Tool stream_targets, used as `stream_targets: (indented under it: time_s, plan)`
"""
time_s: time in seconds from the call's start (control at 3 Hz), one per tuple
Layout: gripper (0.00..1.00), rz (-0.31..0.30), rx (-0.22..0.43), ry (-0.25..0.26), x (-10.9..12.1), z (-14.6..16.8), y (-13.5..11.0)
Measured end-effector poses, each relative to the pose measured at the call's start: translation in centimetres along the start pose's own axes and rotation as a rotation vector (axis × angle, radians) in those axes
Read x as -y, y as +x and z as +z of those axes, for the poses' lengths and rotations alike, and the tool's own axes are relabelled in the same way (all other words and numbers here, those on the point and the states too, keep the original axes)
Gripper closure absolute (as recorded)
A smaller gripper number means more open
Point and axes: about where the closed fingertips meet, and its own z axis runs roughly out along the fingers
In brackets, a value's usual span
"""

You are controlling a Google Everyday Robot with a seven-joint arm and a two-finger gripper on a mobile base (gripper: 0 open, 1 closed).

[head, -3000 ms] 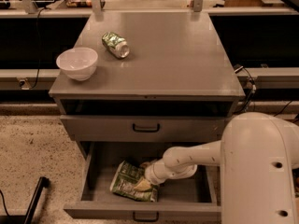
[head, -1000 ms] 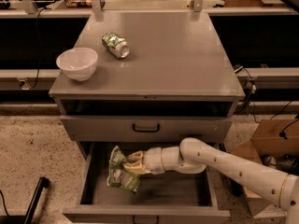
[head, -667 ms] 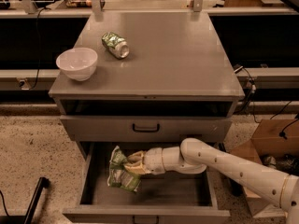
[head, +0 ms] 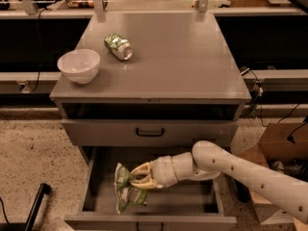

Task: Pick green jalapeno chip bag from middle drawer and place on counter

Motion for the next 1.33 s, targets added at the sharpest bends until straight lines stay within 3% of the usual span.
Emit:
stream_targets:
  time_s: [0.33,0.67,1.0,1.33]
  plan:
    - [1.0,-0.163,0.02,-0.042,-4.8,-2.6,-4.0]
    - [1.0,-0.265,0.036,-0.048,-7.7,-5.1,-9.1]
    - [1.0,-0.327,0.022,-0.032,-8.1,-6.6,-15.8]
    - [1.0,-0.358,-0.031,-0.017,-6.4,-7.4,-24.2]
